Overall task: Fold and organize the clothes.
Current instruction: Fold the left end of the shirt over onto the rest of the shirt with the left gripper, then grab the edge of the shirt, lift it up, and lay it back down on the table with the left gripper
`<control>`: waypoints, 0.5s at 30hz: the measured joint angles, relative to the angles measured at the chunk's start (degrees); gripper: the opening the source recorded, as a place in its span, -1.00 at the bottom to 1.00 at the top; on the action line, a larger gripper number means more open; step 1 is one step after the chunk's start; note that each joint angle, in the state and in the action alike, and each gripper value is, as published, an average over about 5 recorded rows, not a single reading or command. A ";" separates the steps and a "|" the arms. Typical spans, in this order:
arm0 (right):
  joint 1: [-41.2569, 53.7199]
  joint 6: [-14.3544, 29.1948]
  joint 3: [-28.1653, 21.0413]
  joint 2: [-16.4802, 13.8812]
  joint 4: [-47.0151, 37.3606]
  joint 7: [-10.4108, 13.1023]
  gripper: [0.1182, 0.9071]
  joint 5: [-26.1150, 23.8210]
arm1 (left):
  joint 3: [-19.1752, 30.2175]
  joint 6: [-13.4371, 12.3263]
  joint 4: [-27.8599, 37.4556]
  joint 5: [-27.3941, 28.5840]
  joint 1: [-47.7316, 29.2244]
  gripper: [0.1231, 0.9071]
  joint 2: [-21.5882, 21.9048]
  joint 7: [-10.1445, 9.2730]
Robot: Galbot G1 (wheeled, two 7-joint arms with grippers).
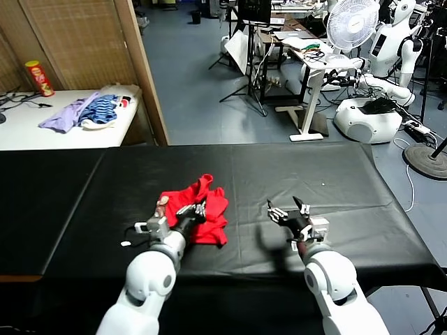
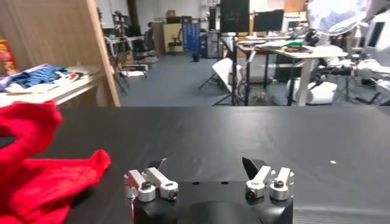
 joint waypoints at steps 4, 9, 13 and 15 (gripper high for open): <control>0.43 0.68 -1.07 -0.18 -0.36 -2.13 0.72 0.20 | -0.01 -1.21 0.74 1.41 0.41 -0.39 -0.75 1.39; 2.01 1.35 -3.22 -0.21 -1.70 -4.01 0.72 1.46 | -0.71 -2.52 -0.36 -3.53 0.79 0.29 -2.10 2.53; 4.50 1.57 -5.96 0.20 -3.51 -4.48 0.72 2.21 | -2.15 -5.00 -2.22 -3.10 1.64 0.67 -1.60 3.07; 6.29 1.77 -7.86 0.71 -4.94 -4.49 0.72 2.18 | -3.31 -6.42 -2.71 -1.17 2.46 0.70 -0.33 3.14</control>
